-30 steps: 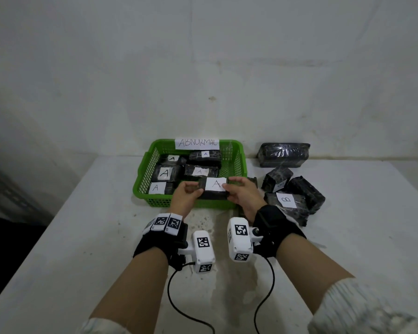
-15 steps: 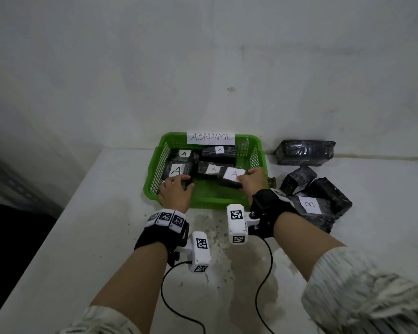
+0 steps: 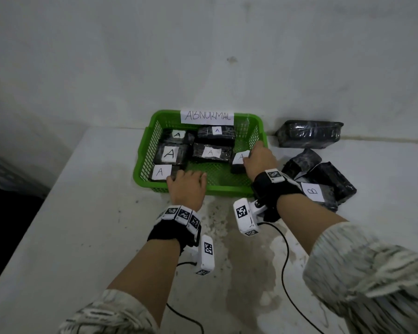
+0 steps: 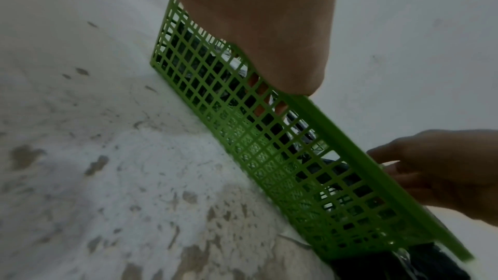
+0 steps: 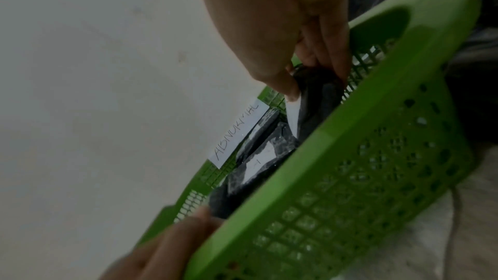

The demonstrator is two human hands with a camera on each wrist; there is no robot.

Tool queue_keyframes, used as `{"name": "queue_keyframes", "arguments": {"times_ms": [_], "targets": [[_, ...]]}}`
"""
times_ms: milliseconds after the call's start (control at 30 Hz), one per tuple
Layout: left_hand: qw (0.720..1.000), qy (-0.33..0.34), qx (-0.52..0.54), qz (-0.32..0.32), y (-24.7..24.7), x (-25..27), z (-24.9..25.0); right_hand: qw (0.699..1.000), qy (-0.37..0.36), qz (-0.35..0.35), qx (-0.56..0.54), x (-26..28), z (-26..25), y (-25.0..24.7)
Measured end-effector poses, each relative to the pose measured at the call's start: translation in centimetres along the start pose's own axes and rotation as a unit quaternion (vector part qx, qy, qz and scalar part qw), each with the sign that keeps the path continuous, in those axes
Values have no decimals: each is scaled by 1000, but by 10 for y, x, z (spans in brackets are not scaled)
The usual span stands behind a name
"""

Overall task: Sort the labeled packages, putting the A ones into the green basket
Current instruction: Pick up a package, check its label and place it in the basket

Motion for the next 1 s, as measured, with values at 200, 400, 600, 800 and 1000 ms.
{"name": "queue_keyframes", "arguments": {"times_ms": [200, 400, 600, 800, 1000], "targets": [[999, 17, -43, -22, -2, 1, 0, 998, -16, -12, 51, -3, -6, 7], [998, 15, -53, -22, 0, 1, -1, 993, -24, -43, 105, -8, -9, 9], [998, 16, -59, -17, 0, 1, 0, 987, -42, -69, 139, -8, -9, 20], [998, 18, -62, -26, 0, 1, 0, 984, -58, -70, 156, -11, -8, 19], [997, 19, -67, -28, -1, 1, 0, 959, -98, -30, 265, -5, -10, 23]]}}
Point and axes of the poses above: each hand's wrist, its own x-axis away from the middle knuckle, its own y-axis out of the palm, z = x × y, the point moved 2 cm from there along -x, towards the middle knuckle, and after that the axes turned 2 degrees about -y, right-handed, at the moved point
